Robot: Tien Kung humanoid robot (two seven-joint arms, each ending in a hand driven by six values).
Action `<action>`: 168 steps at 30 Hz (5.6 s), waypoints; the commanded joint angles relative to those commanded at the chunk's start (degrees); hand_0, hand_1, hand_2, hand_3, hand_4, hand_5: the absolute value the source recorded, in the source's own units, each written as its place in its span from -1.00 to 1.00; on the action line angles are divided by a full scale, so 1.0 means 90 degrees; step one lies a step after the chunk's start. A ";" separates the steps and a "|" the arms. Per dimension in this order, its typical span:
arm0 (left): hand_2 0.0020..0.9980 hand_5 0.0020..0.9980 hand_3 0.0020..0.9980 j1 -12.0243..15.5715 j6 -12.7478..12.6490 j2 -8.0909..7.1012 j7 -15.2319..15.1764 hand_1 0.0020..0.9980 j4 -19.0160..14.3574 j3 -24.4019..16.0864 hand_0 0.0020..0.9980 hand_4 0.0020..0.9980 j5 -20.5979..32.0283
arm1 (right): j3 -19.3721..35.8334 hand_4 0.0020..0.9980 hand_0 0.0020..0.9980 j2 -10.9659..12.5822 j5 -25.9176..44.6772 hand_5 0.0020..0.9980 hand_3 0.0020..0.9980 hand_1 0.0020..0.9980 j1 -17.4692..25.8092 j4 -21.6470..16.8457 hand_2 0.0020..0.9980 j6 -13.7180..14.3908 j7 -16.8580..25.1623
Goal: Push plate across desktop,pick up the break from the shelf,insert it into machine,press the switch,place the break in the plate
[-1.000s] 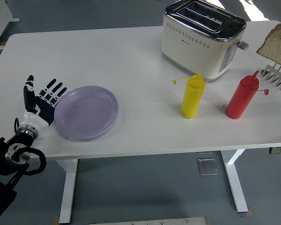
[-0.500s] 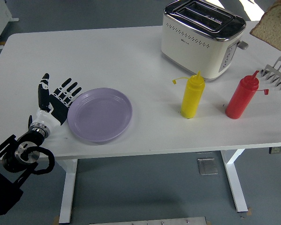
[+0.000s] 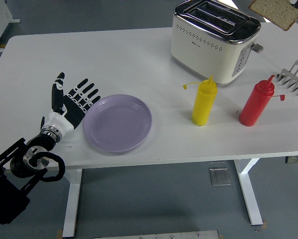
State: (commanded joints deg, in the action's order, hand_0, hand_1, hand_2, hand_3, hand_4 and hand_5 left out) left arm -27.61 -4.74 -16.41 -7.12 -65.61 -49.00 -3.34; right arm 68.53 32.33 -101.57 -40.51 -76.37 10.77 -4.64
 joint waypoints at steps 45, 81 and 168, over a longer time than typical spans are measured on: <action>0.28 1.00 0.23 0.0474 -0.0149 -0.0537 0.0035 0.39 -0.0796 -0.1393 0.57 0.53 0.0115 | -0.2730 -0.52 -0.30 -0.1408 0.0557 -1.00 -0.05 -0.11 -0.3201 0.2574 -0.14 -0.0004 -0.1935; 0.28 1.00 0.22 0.0722 -0.0194 -0.0698 0.0022 0.38 -0.0935 -0.1760 0.57 0.53 0.0185 | -0.2952 -0.52 -0.38 -0.2480 0.0248 -1.00 -0.03 -0.13 -0.3842 0.4270 -0.13 -0.0175 -0.2156; 0.28 1.00 0.24 0.0617 -0.0211 -0.0646 0.0093 0.38 -0.1038 -0.1719 0.57 0.54 0.0657 | -0.3819 -0.15 -0.36 -0.3006 0.0774 -0.83 0.24 0.10 -0.3528 0.5145 0.39 -0.0293 -0.1811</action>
State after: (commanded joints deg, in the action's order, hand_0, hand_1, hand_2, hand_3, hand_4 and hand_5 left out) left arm -22.06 -6.63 -22.23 -6.29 -74.95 -64.46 2.57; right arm 34.16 5.28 -94.60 -72.26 -30.06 8.13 -20.94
